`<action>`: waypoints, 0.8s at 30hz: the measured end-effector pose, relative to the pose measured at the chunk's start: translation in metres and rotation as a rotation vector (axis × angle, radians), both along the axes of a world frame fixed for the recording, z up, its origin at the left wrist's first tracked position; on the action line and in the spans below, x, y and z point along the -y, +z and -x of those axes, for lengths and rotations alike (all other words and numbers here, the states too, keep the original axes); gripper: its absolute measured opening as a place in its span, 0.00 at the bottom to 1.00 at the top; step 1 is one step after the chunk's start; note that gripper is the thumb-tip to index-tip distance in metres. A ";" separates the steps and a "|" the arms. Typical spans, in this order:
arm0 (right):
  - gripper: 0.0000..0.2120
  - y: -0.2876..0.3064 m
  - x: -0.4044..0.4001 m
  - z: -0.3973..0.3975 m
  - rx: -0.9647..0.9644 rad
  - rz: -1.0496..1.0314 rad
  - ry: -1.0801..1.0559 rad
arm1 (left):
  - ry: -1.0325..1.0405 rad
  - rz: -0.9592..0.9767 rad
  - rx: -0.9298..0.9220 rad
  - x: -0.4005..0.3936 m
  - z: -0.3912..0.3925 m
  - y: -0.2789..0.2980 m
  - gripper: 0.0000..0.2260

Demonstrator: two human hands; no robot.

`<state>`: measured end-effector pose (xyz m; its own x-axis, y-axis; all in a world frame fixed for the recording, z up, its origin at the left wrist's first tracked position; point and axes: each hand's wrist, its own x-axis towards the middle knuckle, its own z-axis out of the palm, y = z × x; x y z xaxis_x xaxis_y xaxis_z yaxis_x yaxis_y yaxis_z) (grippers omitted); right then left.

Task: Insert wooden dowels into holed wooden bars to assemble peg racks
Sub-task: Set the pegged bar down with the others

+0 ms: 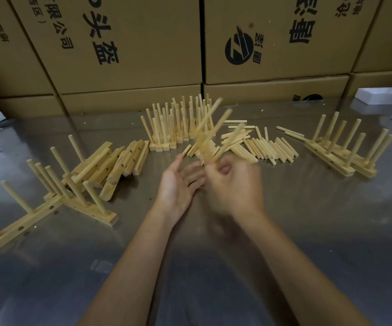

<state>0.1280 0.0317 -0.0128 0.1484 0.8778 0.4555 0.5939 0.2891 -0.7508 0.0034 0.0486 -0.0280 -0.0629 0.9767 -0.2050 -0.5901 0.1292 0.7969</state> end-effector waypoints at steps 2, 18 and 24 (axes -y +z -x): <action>0.14 0.011 -0.029 -0.021 -0.002 -0.014 -0.088 | 0.021 -0.004 0.021 0.000 0.001 0.001 0.15; 0.15 0.019 -0.228 -0.007 0.522 0.359 -0.121 | 0.403 -0.044 -0.138 -0.017 0.035 -0.005 0.10; 0.20 0.006 -0.234 -0.004 0.541 0.438 -0.134 | 0.407 -0.053 -0.189 -0.017 0.035 -0.005 0.09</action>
<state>0.1321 0.2655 -0.0069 0.1206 0.9871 0.1053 0.9259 -0.0736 -0.3706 -0.0313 0.0658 -0.0333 -0.4755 0.8735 -0.1038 -0.4284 -0.1269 0.8947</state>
